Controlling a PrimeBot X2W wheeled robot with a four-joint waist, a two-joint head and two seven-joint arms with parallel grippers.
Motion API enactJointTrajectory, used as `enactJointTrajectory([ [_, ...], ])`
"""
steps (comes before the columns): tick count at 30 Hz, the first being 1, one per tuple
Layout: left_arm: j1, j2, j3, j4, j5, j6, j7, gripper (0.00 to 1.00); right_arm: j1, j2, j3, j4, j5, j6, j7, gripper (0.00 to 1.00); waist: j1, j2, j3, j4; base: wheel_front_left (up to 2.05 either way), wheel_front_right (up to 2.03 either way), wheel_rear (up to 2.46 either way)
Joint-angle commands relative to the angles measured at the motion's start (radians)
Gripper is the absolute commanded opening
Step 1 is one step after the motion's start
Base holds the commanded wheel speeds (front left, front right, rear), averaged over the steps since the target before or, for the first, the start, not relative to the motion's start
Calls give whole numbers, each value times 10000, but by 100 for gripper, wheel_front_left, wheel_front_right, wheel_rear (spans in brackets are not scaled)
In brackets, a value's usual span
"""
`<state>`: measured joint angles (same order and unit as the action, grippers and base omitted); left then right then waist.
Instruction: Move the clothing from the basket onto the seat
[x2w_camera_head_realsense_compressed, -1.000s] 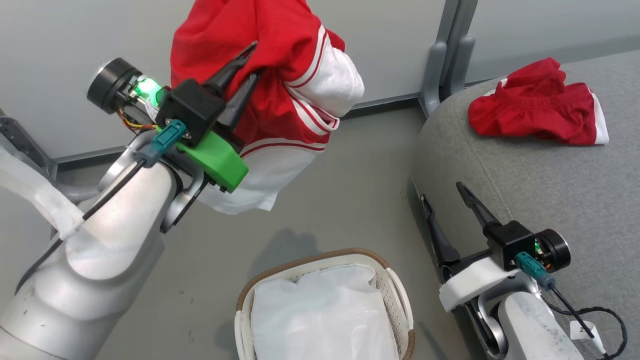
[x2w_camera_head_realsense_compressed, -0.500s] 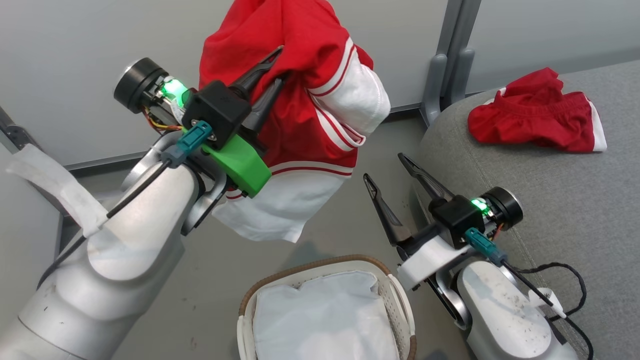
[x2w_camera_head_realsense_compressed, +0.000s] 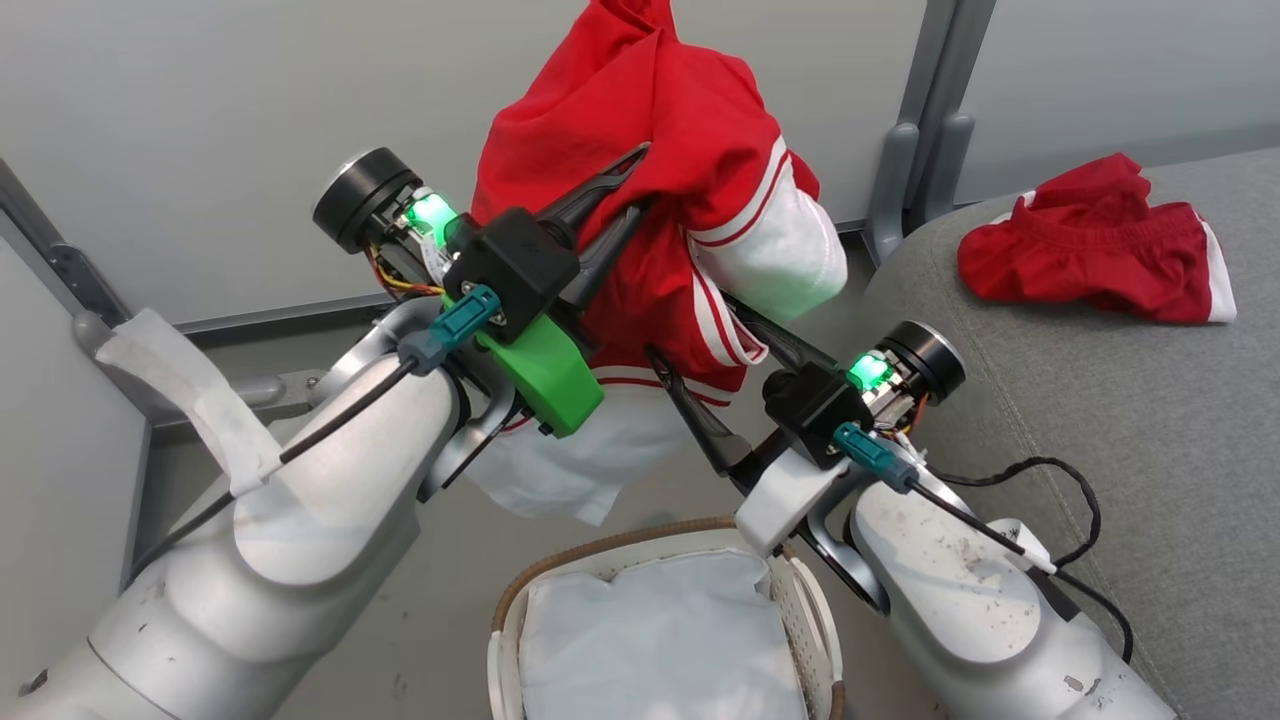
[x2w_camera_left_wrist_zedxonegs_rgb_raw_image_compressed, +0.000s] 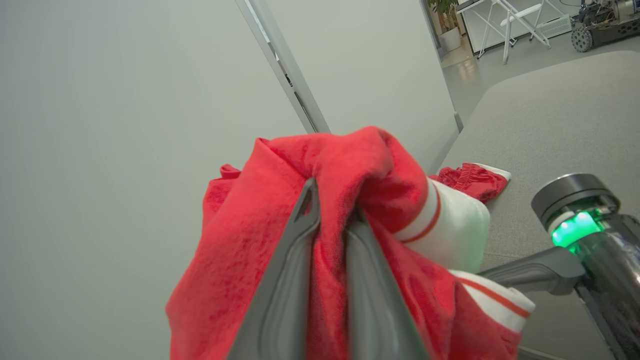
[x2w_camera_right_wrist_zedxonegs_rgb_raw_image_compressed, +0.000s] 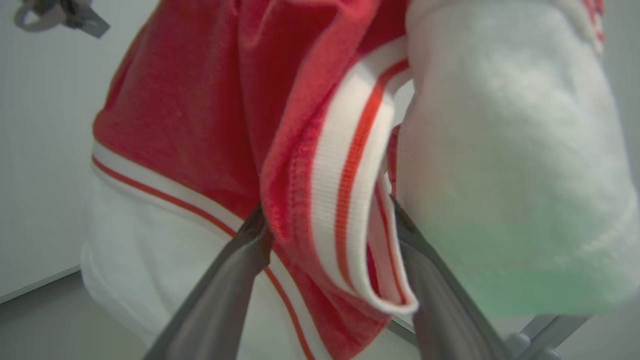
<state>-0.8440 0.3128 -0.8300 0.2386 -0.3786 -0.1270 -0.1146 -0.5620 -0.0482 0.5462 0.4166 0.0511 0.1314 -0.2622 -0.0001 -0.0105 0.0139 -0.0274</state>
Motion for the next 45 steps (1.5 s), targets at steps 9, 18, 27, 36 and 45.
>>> enactJointTrajectory([
  [9,479,-35,13,33,-411,89,-79,0,-407,-39,436,240,482,-14,-43,0,1,105,7,28,0,0,0],
  [18,1271,31,210,497,-936,358,-443,100,-165,-39,75,-1,383,-14,-43,0,1,105,93,-20,0,0,0],
  [27,2417,-242,224,1084,-1254,636,-1178,100,-9,-28,-704,-395,163,-14,-45,0,1,105,283,-27,0,0,0],
  [36,3407,-605,207,1442,-1219,514,-1500,100,174,-34,-1329,-503,-134,-14,-45,0,1,105,540,-90,0,0,0],
  [45,3818,-905,411,1300,-782,413,-1508,100,129,-134,-2029,-654,-472,-14,-45,0,1,105,863,-599,0,0,0],
])
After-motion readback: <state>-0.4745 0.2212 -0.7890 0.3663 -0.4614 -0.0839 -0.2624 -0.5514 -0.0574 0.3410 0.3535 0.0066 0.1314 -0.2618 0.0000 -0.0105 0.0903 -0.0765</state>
